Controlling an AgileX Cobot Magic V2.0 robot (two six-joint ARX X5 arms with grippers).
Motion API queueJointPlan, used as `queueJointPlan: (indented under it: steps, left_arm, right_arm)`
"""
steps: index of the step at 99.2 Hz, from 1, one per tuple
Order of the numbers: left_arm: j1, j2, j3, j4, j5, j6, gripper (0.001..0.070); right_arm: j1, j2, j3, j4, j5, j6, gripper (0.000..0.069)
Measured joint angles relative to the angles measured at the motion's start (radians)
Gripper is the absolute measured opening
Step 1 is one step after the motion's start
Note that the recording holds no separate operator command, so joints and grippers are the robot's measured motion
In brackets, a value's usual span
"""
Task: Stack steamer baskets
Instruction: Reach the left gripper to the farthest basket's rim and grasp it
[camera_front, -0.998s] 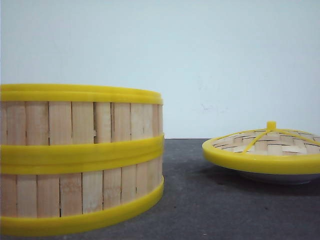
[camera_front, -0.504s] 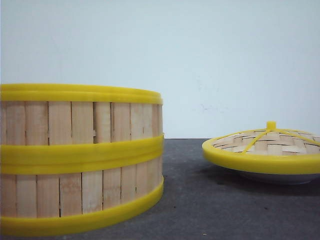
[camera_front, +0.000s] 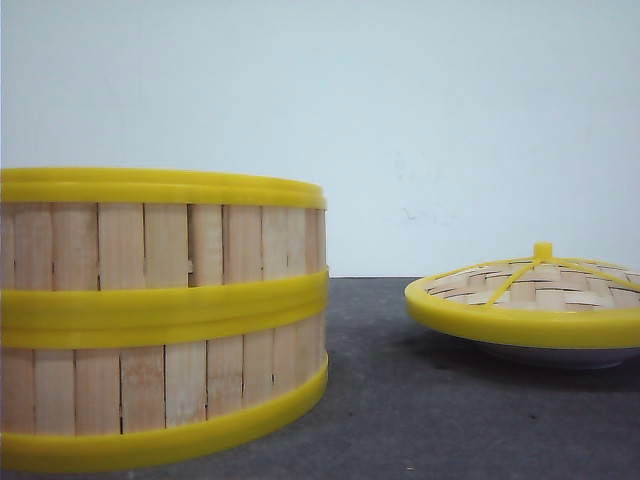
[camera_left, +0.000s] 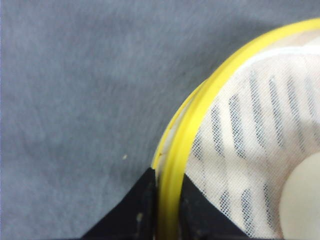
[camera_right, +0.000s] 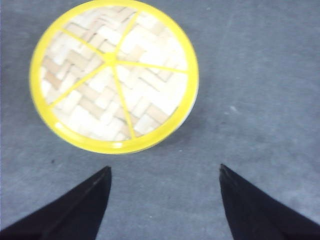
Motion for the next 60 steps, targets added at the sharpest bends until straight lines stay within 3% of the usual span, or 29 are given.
queueJointPlan:
  steps: [21, 39, 60]
  left_arm:
    - [0.0, 0.0, 0.2, -0.134, 0.009, 0.008, 0.0023]
    - [-0.003, 0.0, 0.374, -0.306, 0.081, 0.018, 0.0023]
    - [-0.062, -0.049, 0.41, -0.442, 0.098, 0.048, 0.0023]
  right_arm:
    - [0.0, 0.0, 0.0, 0.0, -0.002, 0.006, 0.0421]
    - [0.0, 0.0, 0.0, 0.002, -0.002, 0.006, 0.0421]
    - [0.0, 0.0, 0.0, 0.014, -0.002, 0.006, 0.0421]
